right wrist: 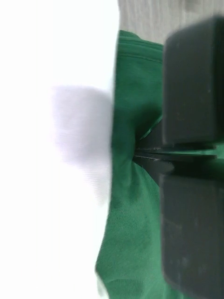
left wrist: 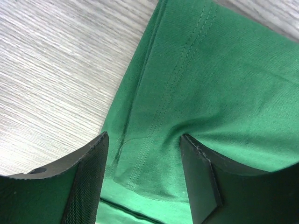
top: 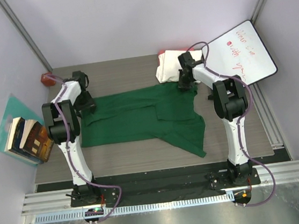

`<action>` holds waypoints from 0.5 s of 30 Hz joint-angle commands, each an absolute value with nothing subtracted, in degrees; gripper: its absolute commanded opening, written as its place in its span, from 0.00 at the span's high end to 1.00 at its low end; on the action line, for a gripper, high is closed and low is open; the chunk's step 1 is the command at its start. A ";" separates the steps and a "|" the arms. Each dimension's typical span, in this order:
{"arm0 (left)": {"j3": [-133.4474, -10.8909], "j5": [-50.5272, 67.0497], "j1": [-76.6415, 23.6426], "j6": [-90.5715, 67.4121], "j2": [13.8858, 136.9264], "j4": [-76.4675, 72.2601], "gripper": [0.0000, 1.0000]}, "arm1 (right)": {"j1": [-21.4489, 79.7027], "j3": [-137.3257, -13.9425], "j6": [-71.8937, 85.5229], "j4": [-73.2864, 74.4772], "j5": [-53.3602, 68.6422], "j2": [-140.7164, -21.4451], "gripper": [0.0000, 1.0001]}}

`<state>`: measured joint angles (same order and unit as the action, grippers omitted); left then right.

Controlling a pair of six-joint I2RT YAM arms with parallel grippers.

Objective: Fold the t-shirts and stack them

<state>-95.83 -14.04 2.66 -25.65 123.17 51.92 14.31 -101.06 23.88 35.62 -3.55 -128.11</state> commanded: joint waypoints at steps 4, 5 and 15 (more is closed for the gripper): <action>-98.52 -15.55 3.78 -25.31 126.56 50.98 0.35 | 12.57 -102.74 21.98 38.14 -5.63 -132.10 0.69; -98.44 -15.82 3.78 -25.66 126.13 50.98 0.35 | 12.57 -102.83 21.54 38.23 -5.63 -131.66 0.67; -95.54 -17.22 3.78 -27.77 112.78 47.72 0.28 | 12.57 -96.95 21.71 37.70 -6.15 -111.20 0.56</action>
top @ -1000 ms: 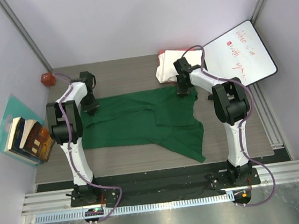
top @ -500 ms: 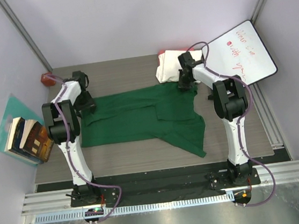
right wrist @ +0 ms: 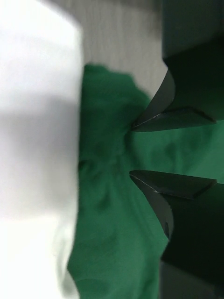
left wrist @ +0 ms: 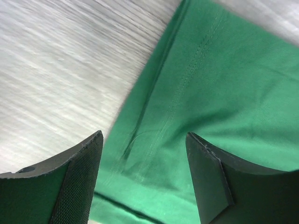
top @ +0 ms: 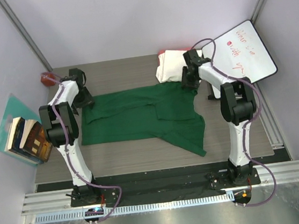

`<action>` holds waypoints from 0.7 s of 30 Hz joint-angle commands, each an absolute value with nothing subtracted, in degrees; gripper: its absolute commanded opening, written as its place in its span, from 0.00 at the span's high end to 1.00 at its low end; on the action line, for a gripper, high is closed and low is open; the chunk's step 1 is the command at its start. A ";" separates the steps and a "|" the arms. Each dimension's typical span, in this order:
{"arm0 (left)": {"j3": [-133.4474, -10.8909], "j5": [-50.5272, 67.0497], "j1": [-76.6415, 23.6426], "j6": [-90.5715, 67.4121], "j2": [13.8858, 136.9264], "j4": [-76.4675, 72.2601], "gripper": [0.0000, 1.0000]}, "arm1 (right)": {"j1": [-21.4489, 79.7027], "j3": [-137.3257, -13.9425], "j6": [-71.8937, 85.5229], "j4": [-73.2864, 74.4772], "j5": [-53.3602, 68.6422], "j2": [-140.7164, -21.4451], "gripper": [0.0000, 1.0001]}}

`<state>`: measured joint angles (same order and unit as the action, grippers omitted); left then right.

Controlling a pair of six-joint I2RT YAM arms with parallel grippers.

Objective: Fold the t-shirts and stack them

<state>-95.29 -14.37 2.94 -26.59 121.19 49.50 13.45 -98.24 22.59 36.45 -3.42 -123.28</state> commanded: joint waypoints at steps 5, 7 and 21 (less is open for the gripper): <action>-90.71 -17.58 3.69 -28.47 104.52 48.86 0.27 | 14.41 -86.77 22.67 38.58 -3.87 -98.56 0.55; -87.56 -14.96 3.52 -29.26 100.03 49.22 0.28 | 18.52 -80.88 23.29 38.67 -3.61 -95.11 0.55; -67.15 -13.54 -3.52 -28.21 81.91 44.91 0.26 | 37.71 -45.71 35.07 27.86 -1.14 -75.06 0.43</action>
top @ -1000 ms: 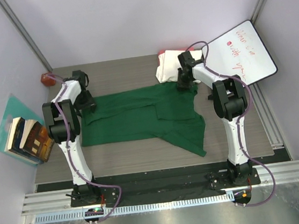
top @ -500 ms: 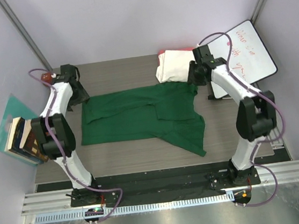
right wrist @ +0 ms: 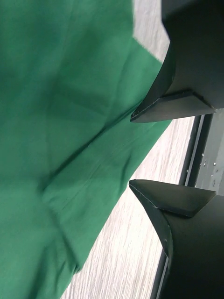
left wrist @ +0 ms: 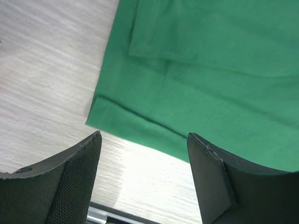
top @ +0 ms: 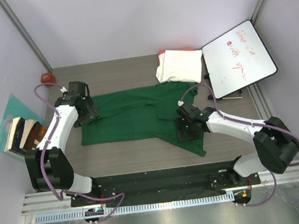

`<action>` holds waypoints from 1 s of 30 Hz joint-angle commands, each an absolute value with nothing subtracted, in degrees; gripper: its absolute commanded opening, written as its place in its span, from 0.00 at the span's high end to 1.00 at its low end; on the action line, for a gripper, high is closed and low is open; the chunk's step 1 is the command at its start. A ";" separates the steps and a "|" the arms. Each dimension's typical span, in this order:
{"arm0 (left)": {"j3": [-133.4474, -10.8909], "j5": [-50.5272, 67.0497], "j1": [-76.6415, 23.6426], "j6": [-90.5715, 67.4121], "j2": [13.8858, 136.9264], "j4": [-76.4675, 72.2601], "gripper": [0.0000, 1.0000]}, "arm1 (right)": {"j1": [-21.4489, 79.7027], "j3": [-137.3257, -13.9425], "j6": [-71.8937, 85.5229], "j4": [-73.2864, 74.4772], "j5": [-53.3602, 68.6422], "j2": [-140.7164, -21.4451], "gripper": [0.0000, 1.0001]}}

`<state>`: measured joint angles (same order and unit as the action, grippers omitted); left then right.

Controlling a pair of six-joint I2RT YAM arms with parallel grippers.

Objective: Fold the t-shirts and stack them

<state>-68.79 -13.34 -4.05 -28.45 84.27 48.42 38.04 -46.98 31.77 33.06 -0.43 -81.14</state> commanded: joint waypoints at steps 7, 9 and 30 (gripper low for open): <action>-64.60 -13.01 -3.78 -27.95 83.23 44.21 0.28 | 37.71 -48.78 33.31 28.74 1.12 -77.33 0.38; -63.99 -13.27 -3.87 -27.77 83.67 43.95 0.27 | 37.79 -49.83 32.70 28.92 1.49 -78.83 0.38; -63.54 -14.24 -3.87 -26.37 85.34 43.07 0.28 | 37.88 -46.41 30.50 24.88 3.34 -86.39 0.39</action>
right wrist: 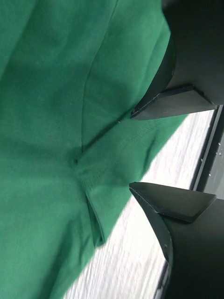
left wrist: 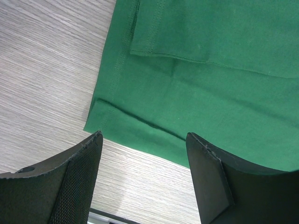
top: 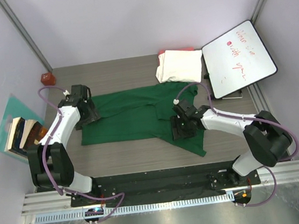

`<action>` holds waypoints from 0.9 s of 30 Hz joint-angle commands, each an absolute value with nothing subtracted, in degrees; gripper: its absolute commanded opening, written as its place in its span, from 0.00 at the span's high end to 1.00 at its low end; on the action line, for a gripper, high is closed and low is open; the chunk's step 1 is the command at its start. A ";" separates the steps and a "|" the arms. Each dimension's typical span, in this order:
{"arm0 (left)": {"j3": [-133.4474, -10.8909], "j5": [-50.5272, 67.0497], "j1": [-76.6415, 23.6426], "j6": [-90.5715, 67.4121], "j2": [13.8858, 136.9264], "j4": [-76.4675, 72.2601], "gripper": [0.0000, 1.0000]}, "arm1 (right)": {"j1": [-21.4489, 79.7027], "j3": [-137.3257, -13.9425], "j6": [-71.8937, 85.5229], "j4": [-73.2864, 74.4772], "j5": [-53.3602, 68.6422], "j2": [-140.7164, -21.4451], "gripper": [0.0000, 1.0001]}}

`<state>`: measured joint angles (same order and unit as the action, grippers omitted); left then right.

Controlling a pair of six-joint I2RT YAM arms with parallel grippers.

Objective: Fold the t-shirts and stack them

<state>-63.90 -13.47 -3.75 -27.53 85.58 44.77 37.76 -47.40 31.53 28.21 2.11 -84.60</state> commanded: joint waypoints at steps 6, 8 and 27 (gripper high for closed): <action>-63.54 -14.24 -3.95 -26.28 85.60 43.07 0.28 | 37.88 -46.05 29.79 23.56 4.04 -87.36 0.44; -63.63 -13.98 -3.87 -26.37 85.96 42.98 0.28 | 37.88 -46.05 29.79 23.55 4.31 -87.28 0.66; -63.72 -13.89 -4.66 -26.19 87.01 43.07 0.28 | 37.79 -50.45 27.69 28.65 -2.90 -80.94 0.50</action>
<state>-63.70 -13.47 -4.16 -26.57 86.74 44.42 37.76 -47.62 28.80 28.40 0.89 -83.22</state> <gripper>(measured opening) 0.721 0.498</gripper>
